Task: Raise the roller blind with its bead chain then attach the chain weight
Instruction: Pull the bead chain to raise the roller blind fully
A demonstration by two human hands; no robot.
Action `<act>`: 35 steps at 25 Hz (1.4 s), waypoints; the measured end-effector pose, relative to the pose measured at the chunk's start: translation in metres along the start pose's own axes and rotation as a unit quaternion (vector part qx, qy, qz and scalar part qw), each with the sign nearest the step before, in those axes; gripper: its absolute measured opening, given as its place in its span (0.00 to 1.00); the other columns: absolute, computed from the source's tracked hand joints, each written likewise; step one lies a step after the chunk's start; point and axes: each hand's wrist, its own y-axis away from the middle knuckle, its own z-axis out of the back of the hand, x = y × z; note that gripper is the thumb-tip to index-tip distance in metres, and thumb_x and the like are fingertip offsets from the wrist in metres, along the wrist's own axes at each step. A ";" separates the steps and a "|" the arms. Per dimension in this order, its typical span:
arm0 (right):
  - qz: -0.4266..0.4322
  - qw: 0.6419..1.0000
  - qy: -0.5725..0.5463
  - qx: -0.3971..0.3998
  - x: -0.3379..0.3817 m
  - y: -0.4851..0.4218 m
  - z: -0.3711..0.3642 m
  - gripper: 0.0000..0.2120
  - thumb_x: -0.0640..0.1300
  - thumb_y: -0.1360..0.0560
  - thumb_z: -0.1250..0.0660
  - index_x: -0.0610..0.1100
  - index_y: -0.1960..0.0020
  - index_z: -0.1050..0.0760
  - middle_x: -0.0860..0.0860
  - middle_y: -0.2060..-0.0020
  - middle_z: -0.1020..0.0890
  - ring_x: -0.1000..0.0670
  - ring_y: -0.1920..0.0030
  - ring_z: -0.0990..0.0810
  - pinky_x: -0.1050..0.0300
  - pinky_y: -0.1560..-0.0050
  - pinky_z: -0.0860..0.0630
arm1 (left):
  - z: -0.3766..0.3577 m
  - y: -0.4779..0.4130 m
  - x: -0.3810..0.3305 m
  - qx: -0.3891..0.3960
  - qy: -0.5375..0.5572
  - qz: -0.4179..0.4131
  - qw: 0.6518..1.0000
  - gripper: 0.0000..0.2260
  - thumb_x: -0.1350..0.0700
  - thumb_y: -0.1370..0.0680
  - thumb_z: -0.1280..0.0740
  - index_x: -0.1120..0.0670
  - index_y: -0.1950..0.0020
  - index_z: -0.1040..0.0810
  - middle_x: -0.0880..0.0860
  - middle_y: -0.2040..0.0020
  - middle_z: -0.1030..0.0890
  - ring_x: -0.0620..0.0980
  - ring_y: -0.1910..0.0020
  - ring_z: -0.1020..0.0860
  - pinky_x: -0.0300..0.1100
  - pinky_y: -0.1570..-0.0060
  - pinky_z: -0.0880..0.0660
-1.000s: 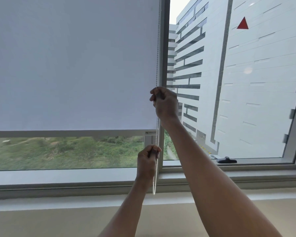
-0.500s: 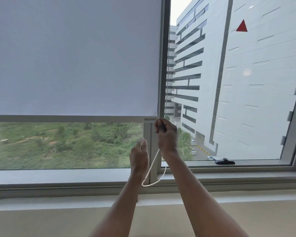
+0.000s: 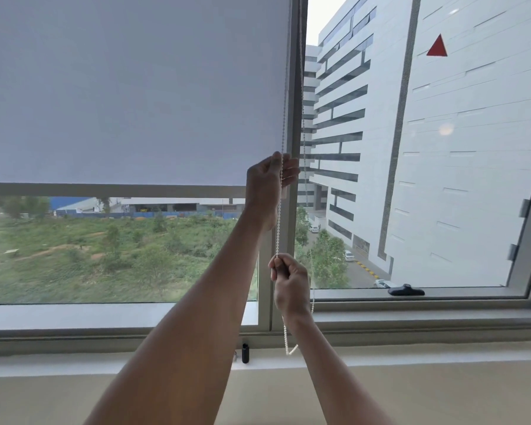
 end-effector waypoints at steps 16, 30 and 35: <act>-0.074 0.984 0.147 0.069 -0.026 0.021 0.031 0.14 0.35 0.13 0.42 0.36 0.37 0.18 0.41 0.47 0.13 0.48 0.48 0.15 0.69 0.47 0.20 | 0.011 0.038 0.052 -0.008 0.011 -0.031 0.999 0.17 0.62 0.12 0.38 0.51 0.57 0.16 0.48 0.67 0.26 0.43 0.67 0.33 0.35 0.63 0.34; 0.082 0.995 -0.016 0.058 0.155 -0.097 0.006 0.11 0.40 0.13 0.41 0.42 0.46 0.19 0.40 0.50 0.13 0.41 0.50 0.12 0.49 0.45 0.15 | 0.049 0.106 0.123 -0.019 -0.013 0.041 0.999 0.18 0.68 0.14 0.38 0.52 0.58 0.17 0.49 0.66 0.26 0.42 0.68 0.33 0.35 0.66 0.35; 0.079 0.994 -0.024 0.068 0.174 -0.103 -0.005 0.12 0.37 0.13 0.43 0.35 0.41 0.21 0.41 0.56 0.14 0.51 0.64 0.19 0.60 0.63 0.18 | 0.059 0.135 0.140 -0.031 -0.009 0.068 0.997 0.16 0.69 0.14 0.38 0.56 0.58 0.19 0.50 0.65 0.27 0.43 0.67 0.33 0.35 0.64 0.35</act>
